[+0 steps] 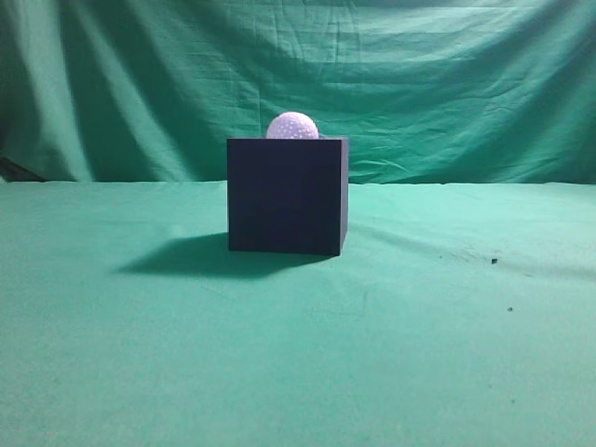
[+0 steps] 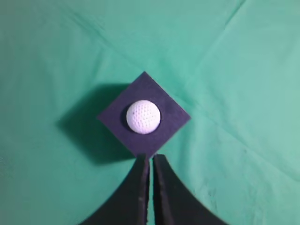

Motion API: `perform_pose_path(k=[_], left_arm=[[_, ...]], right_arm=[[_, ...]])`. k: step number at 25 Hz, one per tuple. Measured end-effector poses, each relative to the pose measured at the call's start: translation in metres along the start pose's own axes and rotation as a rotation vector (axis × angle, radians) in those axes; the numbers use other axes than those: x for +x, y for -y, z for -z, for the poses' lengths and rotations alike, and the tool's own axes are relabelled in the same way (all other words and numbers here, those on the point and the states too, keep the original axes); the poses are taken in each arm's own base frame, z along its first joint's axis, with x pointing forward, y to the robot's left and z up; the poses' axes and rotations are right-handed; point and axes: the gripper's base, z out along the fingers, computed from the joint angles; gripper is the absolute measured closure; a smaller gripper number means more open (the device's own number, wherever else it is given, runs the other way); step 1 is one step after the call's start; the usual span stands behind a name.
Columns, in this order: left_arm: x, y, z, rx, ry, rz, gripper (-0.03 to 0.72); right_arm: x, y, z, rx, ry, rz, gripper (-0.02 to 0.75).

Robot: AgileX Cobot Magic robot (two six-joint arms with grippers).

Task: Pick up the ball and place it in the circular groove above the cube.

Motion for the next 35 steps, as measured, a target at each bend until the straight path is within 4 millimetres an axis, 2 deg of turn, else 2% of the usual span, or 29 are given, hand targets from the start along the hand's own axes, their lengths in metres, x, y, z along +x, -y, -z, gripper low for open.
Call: perform_pose_path(k=[4,9,14,16,23,30,33,35], left_arm=[[0.0,0.0,0.0,0.0,0.0,0.0,0.688],[0.0,0.0,0.0,0.0,0.0,0.0,0.688],[0.0,0.0,0.0,0.0,0.0,0.0,0.688],[0.0,0.0,0.0,0.0,0.0,0.0,0.688],[0.0,0.0,0.0,0.0,0.0,0.0,0.688],[0.0,0.0,0.0,0.0,0.0,0.0,0.688],[0.0,0.0,0.0,0.0,0.0,0.0,0.688],[0.0,0.0,0.0,0.0,0.0,0.0,0.688]], right_arm=[[0.025,0.0,0.036,0.007,0.042,-0.043,0.738],[0.077,-0.001,0.065,0.009,0.043,-0.064,0.738],[0.138,-0.002,0.087,0.008,0.065,-0.065,0.738],[0.16,-0.002,0.099,0.009,0.128,-0.065,0.738],[0.225,-0.003,0.119,0.003,0.351,-0.063,0.738],[0.264,-0.005,0.131,-0.015,0.502,-0.036,0.738],[0.269,-0.003,0.132,0.01,0.539,-0.017,0.738],[0.269,0.0,0.124,0.045,0.551,-0.006,0.738]])
